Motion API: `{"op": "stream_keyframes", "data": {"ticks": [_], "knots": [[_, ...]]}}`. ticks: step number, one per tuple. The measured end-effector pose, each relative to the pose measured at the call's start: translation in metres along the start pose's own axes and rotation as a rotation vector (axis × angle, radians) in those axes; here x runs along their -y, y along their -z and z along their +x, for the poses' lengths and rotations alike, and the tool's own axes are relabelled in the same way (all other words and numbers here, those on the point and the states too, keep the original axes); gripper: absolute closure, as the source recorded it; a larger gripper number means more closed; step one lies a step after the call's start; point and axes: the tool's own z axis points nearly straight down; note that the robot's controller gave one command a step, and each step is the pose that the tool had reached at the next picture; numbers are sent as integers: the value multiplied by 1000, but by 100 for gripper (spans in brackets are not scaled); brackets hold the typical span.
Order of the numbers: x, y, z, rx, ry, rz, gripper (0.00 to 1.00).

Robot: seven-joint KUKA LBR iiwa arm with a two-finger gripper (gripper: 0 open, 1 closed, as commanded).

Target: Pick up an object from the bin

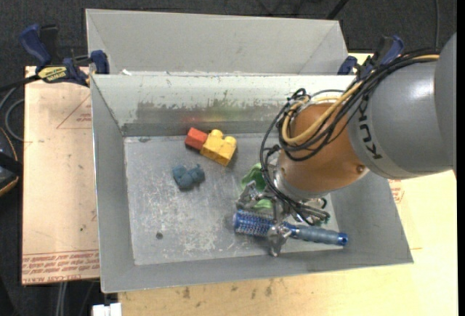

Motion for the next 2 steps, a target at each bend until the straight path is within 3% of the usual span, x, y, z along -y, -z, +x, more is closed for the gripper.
{"op": "stream_keyframes", "data": {"ticks": [1,2], "knots": [[1,4,-1,4,-3,1,100],[-8,176,-6,1,-20,1,100]]}}
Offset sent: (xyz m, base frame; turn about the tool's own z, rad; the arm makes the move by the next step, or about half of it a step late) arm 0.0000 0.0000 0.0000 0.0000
